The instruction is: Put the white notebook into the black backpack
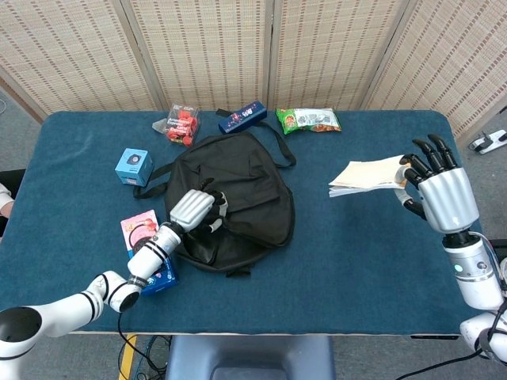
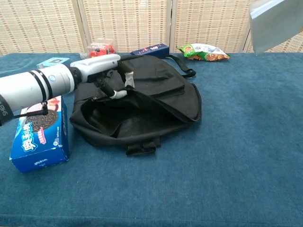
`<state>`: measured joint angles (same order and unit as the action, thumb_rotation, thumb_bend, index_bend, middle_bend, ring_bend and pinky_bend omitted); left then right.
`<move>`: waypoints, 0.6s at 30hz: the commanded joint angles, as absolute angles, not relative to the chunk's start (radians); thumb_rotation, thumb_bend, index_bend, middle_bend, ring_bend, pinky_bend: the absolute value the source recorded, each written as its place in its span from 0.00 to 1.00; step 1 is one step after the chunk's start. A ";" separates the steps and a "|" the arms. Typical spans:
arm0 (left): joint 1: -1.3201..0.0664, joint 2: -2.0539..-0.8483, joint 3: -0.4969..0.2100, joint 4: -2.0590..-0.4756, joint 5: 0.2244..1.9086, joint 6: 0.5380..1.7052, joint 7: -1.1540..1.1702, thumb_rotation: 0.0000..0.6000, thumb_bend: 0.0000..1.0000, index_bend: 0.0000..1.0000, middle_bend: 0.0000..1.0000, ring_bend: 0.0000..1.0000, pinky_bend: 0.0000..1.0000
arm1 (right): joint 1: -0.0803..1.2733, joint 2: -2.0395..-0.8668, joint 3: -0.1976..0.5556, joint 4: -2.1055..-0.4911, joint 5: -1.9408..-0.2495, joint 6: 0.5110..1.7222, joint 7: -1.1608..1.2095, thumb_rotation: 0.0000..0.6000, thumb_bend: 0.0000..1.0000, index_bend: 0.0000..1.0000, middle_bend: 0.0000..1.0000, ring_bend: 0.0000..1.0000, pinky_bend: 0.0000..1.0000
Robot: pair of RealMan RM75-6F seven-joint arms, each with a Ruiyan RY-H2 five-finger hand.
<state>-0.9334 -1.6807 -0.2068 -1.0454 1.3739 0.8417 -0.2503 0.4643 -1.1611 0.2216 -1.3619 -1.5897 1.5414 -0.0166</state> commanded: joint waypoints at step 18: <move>-1.004 -1.662 -0.453 -1.045 0.840 0.778 0.028 1.00 0.54 0.83 0.41 0.35 0.13 | 0.566 -1.164 0.190 -1.678 -1.849 1.521 0.005 1.00 0.51 0.61 0.43 0.20 0.13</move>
